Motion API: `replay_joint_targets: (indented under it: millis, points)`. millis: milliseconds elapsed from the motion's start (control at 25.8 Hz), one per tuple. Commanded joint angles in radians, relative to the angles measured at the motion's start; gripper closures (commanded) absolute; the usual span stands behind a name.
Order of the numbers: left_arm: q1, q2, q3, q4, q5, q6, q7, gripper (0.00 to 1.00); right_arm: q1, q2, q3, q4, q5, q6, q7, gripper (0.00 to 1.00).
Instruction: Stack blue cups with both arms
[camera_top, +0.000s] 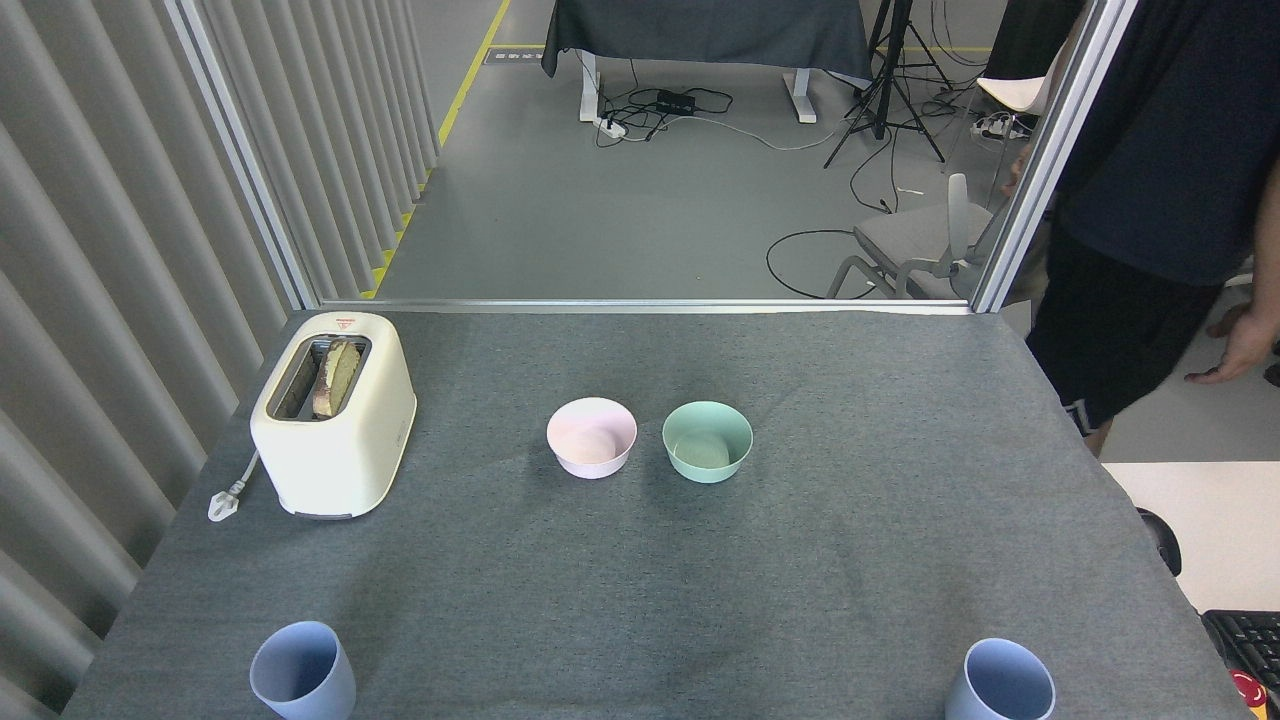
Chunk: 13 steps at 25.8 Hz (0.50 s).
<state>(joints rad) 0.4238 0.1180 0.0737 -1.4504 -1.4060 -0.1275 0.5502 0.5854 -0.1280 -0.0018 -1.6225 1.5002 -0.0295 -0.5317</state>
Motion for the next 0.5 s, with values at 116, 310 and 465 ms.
replay_joint_targets:
  millis: [116, 310, 465]
  points:
    - [-0.086, -0.003, -0.002, 0.061, 0.012, 0.072, -0.041, 0.0, 0.001, 0.001, 0.0, 0.004, 0.0, 0.002, 0.006, 0.0]
    - [-0.126, -0.003, -0.002, 0.101, 0.012, 0.072, -0.045, 0.0, 0.001, 0.001, 0.003, 0.012, 0.002, 0.002, 0.006, 0.0]
    - [-0.146, -0.003, -0.003, 0.102, 0.013, 0.066, -0.045, 0.0, 0.001, 0.001, 0.003, 0.013, 0.0, 0.002, 0.006, 0.0]
